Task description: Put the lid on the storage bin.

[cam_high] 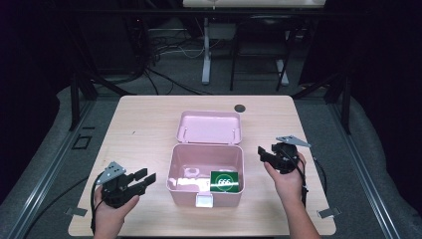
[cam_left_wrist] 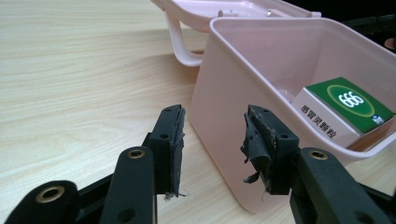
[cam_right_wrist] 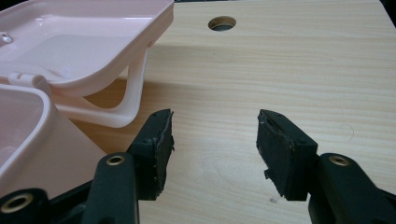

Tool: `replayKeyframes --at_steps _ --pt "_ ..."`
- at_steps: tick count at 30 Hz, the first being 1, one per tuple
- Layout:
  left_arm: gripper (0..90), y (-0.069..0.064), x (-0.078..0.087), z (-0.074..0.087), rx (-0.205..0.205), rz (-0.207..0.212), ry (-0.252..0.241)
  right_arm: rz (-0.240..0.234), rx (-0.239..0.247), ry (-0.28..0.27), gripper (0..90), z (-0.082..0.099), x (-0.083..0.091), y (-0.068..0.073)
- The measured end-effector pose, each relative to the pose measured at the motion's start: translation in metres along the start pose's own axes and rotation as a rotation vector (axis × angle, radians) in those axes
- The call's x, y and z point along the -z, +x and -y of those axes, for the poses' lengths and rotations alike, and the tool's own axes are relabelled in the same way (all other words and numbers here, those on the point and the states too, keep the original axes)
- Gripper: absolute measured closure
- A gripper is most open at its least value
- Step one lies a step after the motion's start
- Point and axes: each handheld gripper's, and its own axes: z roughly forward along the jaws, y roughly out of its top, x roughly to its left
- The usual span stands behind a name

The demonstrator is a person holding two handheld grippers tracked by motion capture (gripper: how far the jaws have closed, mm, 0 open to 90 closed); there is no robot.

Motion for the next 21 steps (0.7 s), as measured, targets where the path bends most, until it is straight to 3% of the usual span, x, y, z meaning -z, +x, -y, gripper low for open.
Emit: replayKeyframes --at_steps 21 --pt "55.6 0.0010 -0.0039 0.0070 -0.007 -0.010 0.028 -0.019 0.010 0.008 44.7 0.0000 -0.0003 0.0042"
